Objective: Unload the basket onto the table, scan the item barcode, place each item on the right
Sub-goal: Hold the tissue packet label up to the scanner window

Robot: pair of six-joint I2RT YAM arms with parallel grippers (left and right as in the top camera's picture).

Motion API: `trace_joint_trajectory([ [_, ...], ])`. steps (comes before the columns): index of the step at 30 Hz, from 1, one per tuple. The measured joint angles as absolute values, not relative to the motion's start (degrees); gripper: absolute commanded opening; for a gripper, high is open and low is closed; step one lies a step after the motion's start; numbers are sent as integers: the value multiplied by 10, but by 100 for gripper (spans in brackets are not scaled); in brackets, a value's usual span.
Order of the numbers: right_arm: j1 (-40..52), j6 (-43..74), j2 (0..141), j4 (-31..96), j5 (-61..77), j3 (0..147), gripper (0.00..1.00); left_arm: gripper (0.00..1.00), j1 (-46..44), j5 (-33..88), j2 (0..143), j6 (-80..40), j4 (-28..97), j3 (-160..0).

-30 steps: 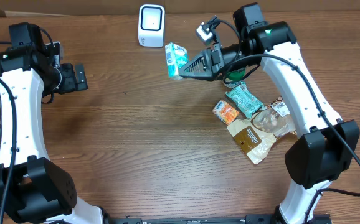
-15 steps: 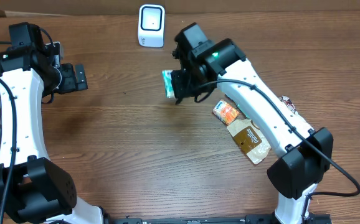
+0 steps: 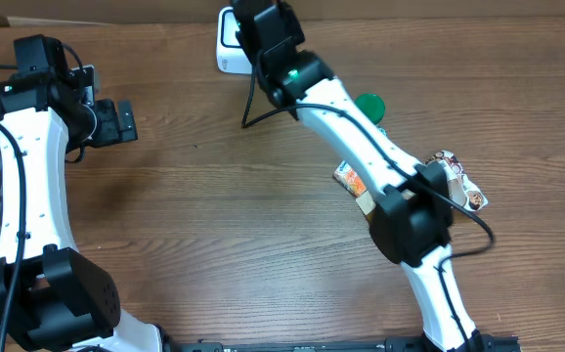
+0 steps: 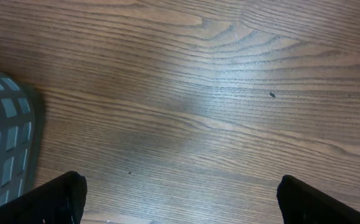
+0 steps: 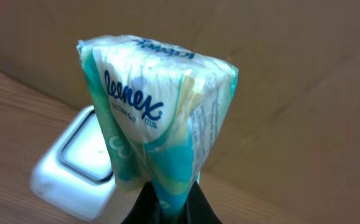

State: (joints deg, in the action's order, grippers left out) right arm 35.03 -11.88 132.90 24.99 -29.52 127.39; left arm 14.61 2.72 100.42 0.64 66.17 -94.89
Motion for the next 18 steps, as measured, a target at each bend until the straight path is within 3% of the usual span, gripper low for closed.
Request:
trace_joint_trajectory([
  [7, 350, -426, 1426, 60, -336, 1271, 4, 100, 146, 27, 1004, 6, 662, -949],
  [18, 349, -586, 1514, 11, -340, 1271, 4, 100, 146, 27, 1004, 6, 662, -949],
])
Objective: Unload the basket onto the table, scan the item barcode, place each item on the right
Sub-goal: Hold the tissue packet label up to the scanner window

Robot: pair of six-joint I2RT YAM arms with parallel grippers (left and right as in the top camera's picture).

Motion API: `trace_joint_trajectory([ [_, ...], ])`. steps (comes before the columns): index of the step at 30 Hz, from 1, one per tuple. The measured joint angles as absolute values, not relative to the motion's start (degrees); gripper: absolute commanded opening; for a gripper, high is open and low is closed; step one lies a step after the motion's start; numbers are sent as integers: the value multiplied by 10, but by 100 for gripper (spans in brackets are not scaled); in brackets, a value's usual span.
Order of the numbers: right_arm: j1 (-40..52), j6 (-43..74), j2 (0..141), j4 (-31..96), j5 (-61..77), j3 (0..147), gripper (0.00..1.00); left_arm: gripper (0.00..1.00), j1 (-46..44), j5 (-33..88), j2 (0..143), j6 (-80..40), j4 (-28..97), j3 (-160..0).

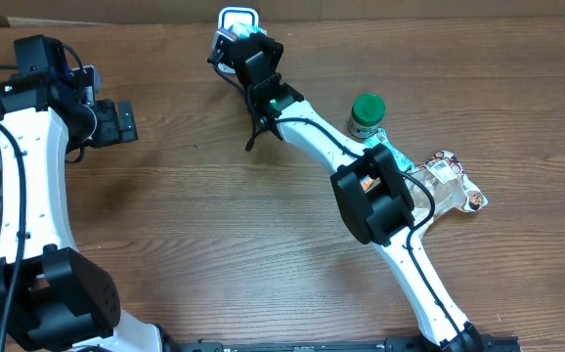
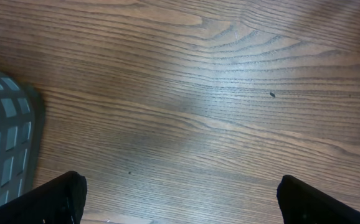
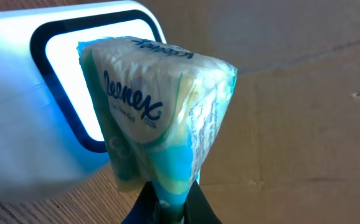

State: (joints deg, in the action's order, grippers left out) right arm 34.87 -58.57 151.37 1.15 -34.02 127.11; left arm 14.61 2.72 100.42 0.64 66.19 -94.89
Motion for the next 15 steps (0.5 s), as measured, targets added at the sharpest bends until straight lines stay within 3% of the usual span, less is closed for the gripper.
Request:
trace_joint_trajectory([
  [15, 349, -599, 1514, -8, -346, 1271, 4, 100, 146, 27, 1004, 6, 662, -949],
])
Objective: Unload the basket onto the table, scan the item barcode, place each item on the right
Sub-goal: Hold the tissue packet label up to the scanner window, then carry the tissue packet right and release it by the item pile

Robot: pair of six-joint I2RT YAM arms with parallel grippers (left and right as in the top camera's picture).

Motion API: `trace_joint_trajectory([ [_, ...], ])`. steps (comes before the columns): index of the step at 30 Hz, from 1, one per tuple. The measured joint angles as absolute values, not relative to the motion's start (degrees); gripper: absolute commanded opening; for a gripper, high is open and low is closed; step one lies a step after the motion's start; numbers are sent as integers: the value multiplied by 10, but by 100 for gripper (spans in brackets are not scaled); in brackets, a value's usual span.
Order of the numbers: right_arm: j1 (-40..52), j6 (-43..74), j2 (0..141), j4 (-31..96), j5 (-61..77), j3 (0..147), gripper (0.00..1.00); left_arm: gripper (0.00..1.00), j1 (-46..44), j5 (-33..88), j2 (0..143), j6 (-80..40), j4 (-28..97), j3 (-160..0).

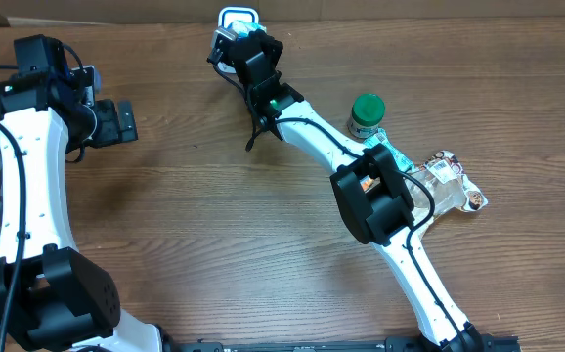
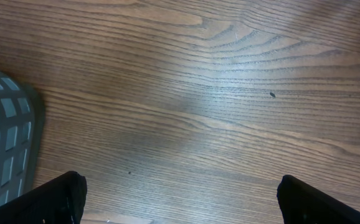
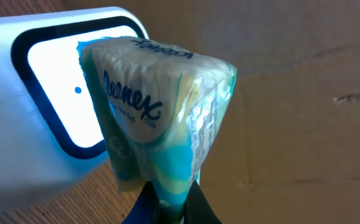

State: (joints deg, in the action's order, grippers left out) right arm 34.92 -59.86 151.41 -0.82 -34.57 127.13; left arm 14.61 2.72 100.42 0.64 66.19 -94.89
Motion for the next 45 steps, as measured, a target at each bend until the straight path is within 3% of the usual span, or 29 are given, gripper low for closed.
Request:
trace_joint_trajectory([
  [6, 349, -526, 1502, 25, -346, 1271, 4, 100, 146, 27, 1004, 6, 662, -949],
  [12, 349, -401, 1406, 154, -342, 1270, 4, 100, 146, 27, 1004, 6, 662, -949],
  [18, 350, -180, 1244, 422, -288, 1275, 4, 100, 146, 27, 1004, 6, 662, -949],
  [22, 346, -19, 1162, 604, -161, 1281, 4, 99, 146, 27, 1004, 6, 662, -949],
  [29, 322, 104, 1141, 870, 67, 1265, 4, 100, 146, 27, 1004, 6, 662, -949],
  [42, 311, 129, 1152, 847, 113, 1055, 4, 100, 146, 27, 1004, 6, 662, -949],
  [45, 303, 131, 1153, 847, 112, 1042, 11, 100, 146, 27, 1004, 6, 662, -949],
])
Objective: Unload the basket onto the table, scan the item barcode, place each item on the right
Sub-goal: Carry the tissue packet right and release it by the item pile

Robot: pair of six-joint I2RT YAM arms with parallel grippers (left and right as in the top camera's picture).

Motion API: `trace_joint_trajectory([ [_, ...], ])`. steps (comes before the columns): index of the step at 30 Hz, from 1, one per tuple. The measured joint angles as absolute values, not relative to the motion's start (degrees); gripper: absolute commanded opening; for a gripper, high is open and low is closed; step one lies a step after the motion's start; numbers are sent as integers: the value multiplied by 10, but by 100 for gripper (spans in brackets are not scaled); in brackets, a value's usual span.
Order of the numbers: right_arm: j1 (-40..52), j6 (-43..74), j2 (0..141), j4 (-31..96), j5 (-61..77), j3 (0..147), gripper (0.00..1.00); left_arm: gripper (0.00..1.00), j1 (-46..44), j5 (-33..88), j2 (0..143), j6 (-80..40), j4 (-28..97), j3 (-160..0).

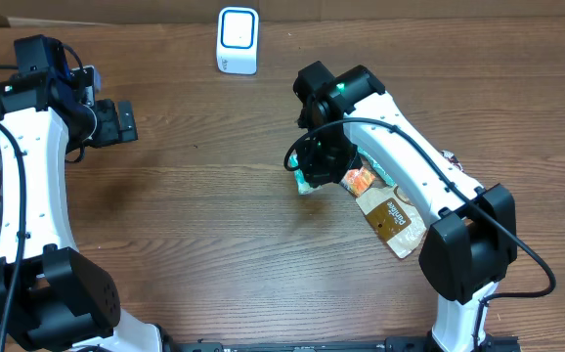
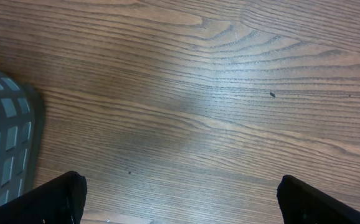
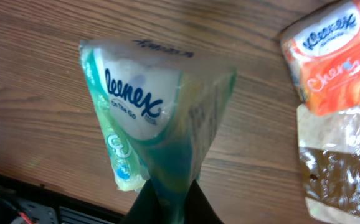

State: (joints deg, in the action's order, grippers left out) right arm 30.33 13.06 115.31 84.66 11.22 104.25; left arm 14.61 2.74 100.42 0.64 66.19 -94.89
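My right gripper (image 3: 170,199) is shut on a green and white Kleenex tissue pack (image 3: 149,118), held over the wooden table near its middle; from overhead the pack (image 1: 303,178) pokes out left of the wrist. The white barcode scanner (image 1: 237,39) stands at the table's far edge, well away from the pack. My left gripper (image 2: 177,199) hangs open over bare wood at the left, its black fingertips (image 2: 55,199) far apart with nothing between them.
An orange Kleenex pack (image 1: 359,179) and a brown snack pouch (image 1: 393,216) lie just right of the held pack. A grey mesh basket (image 2: 2,143) sits at the left edge. A cardboard wall backs the table.
My right gripper has moved from in front of the lit scanner back to the middle of the table, still holding the tissue pack. The left arm has not moved.
My right gripper held the tissue pack above the scanner at the far edge. Then the pack was held against the scanner's glowing window at two moments. Now the pack is over the table's middle, beside the orange pack, still gripped.
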Motion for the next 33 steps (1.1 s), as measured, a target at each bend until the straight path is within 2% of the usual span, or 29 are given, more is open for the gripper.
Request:
trace_joint_trajectory([
  [3, 293, 134, 1153, 844, 105, 1042, 20, 100, 146, 27, 1004, 6, 662, -949],
  [6, 280, 134, 1153, 840, 94, 1041, 23, 100, 146, 27, 1004, 6, 662, -949],
  [12, 244, 139, 1153, 831, 84, 1016, 61, 100, 146, 27, 1004, 6, 662, -949],
  [18, 228, 135, 1154, 827, 84, 1013, 74, 99, 146, 27, 1004, 6, 662, -949],
  [22, 229, 134, 1153, 850, 88, 1046, 77, 100, 146, 27, 1004, 6, 662, -949],
  [25, 229, 135, 1143, 877, 88, 1098, 90, 100, 146, 27, 1004, 6, 662, -949],
  [26, 229, 133, 1136, 891, 88, 1117, 100, 100, 146, 27, 1004, 6, 662, -949],
  [30, 229, 118, 1081, 962, 88, 1214, 100, 100, 146, 27, 1004, 6, 662, -949],
  [33, 229, 106, 1014, 966, 88, 1258, 100, 100, 146, 27, 1004, 6, 662, -949],
])
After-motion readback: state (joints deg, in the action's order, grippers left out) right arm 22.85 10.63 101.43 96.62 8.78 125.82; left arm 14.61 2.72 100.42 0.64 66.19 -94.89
